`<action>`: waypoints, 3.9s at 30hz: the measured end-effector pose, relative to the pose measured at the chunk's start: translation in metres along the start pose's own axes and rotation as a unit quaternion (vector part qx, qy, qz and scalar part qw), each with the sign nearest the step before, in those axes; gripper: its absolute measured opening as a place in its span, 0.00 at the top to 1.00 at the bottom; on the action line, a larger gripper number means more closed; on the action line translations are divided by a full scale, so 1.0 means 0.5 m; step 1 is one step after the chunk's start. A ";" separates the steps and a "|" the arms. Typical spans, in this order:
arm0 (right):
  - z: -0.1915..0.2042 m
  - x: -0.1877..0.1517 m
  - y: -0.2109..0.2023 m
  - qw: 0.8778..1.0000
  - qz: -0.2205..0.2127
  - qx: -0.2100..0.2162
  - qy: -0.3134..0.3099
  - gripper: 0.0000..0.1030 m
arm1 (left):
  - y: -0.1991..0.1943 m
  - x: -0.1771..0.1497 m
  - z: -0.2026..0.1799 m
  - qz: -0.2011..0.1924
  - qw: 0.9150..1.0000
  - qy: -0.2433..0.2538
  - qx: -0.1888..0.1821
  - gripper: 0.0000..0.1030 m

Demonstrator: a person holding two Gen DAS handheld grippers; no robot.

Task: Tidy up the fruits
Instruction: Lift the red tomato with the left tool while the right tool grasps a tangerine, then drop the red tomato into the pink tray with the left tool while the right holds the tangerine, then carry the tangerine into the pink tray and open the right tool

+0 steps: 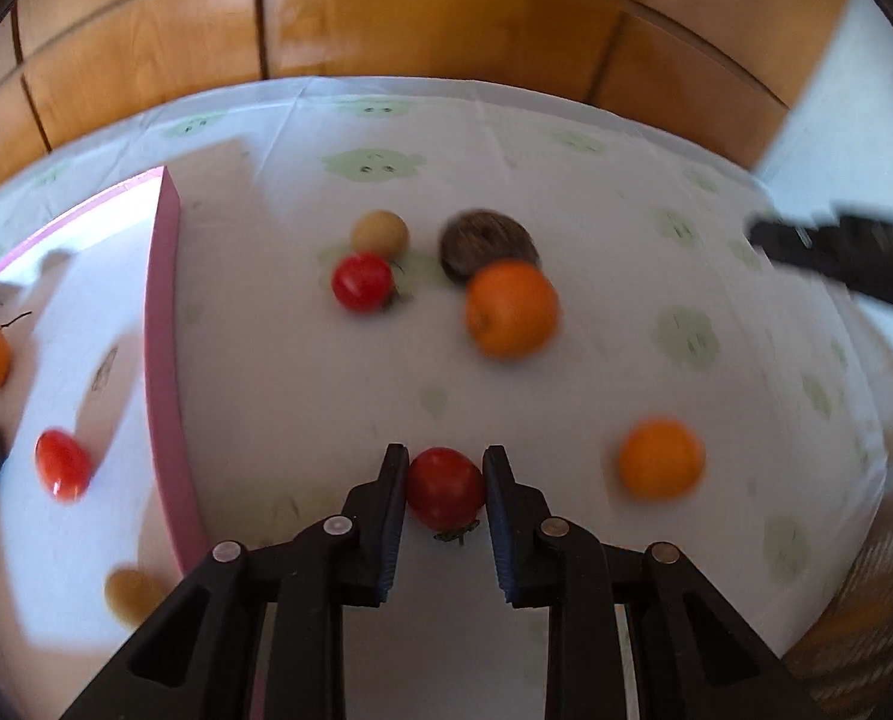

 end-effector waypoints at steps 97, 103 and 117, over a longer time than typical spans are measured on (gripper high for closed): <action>0.160 -0.230 0.107 0.945 0.144 0.006 -0.295 0.66 | -0.183 -0.109 0.229 -0.096 0.978 -0.102 0.158 0.49; 0.159 -0.231 0.108 0.944 0.143 0.005 -0.296 0.66 | -0.195 -0.111 0.205 -0.099 0.979 -0.095 0.149 0.47; 0.155 -0.216 0.098 0.948 0.127 -0.013 -0.290 0.65 | -0.195 -0.130 0.199 -0.091 0.980 -0.100 0.146 0.46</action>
Point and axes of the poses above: each gripper's, at about its wrist camera, not at the fingertips, and y roughly the way its jaws point, z to its left, x to its top, the point moved 4 cm from there along y, roughly the way its jaws point, and after that the axes turned 14 degrees about y, right-handed, at the moved point
